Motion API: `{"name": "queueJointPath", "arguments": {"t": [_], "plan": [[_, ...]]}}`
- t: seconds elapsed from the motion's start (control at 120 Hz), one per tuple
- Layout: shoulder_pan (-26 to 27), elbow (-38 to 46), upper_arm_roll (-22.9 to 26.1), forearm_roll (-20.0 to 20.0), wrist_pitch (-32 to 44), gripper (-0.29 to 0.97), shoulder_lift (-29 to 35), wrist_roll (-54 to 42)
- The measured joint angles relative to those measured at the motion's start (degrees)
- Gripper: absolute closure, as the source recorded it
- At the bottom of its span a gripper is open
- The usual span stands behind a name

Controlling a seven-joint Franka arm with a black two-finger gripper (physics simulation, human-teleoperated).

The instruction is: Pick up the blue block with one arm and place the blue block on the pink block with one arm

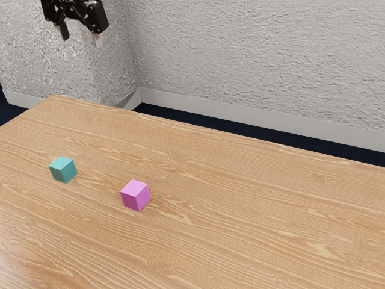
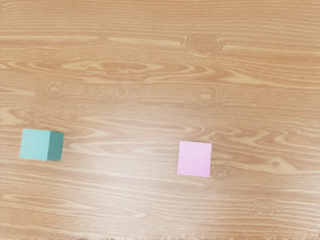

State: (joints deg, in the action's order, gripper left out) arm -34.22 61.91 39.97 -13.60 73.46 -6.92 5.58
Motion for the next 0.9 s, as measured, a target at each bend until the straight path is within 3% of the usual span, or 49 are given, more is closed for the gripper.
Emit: {"name": "queueJointPath", "arguments": {"t": [0.3,0.433,0.625,0.792,0.9], "plan": [[-0.5,1.3,-2.3,0.0,-2.6,0.00,2.1,-0.2],[0.2,9.3,-2.7,0.2,-2.9,0.00,4.3,-1.5],[14.0,30.6,-18.9,2.6,4.8,0.00,11.1,-3.4],[10.3,42.8,-26.9,4.0,17.5,0.00,11.5,-6.6],[8.5,46.4,-30.2,4.3,25.6,0.00,8.7,-8.8]]}}
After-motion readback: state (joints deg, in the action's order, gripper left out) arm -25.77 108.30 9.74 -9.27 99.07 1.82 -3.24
